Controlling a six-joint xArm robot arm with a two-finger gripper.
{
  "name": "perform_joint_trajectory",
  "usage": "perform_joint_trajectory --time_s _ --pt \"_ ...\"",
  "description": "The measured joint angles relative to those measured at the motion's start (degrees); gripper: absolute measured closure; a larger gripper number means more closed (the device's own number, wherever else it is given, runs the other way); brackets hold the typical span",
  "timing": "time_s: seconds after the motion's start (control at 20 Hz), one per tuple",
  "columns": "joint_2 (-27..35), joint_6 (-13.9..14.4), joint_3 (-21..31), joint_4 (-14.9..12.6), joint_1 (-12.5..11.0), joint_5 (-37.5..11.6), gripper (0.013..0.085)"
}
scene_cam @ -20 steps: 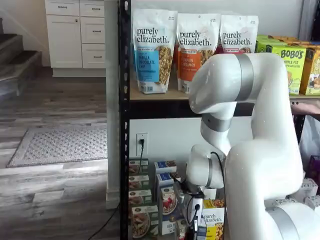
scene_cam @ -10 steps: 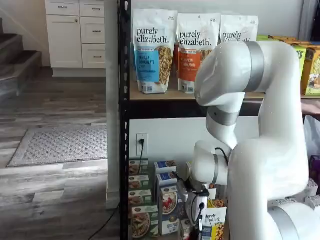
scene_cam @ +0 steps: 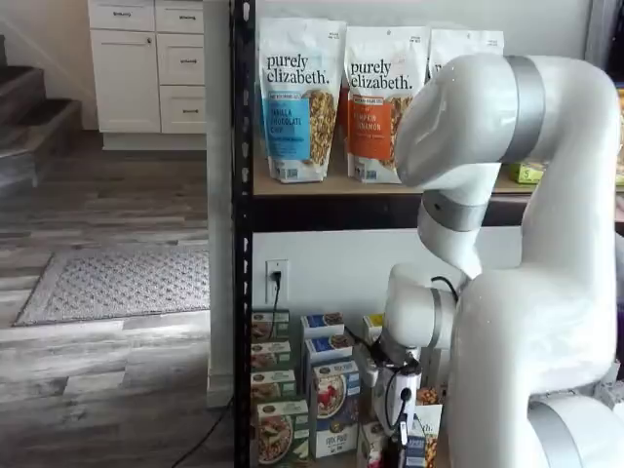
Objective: Pick up the blue and white box that is on the bottom shelf, the second box from the left
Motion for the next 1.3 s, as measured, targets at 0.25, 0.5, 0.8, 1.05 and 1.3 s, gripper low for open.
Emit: perform_joint_trajectory --time_s 0.25,0.5,0.8,1.05,1.3 --pt "-4.5 0.4 2.5 -0.4 -0.2 2.1 0.053" --pt "-9.3 0.9 5.2 -0.9 -0.4 4.0 0.053" --pt "-14.9 0.0 7.5 0.0 -0.8 7.0 0.053" --pt "-19.1 1.9 8.9 -1.9 -0.8 9.4 0.053" --pt "-22.6 3.3 9.7 -2.6 -0.3 11.8 0.053"
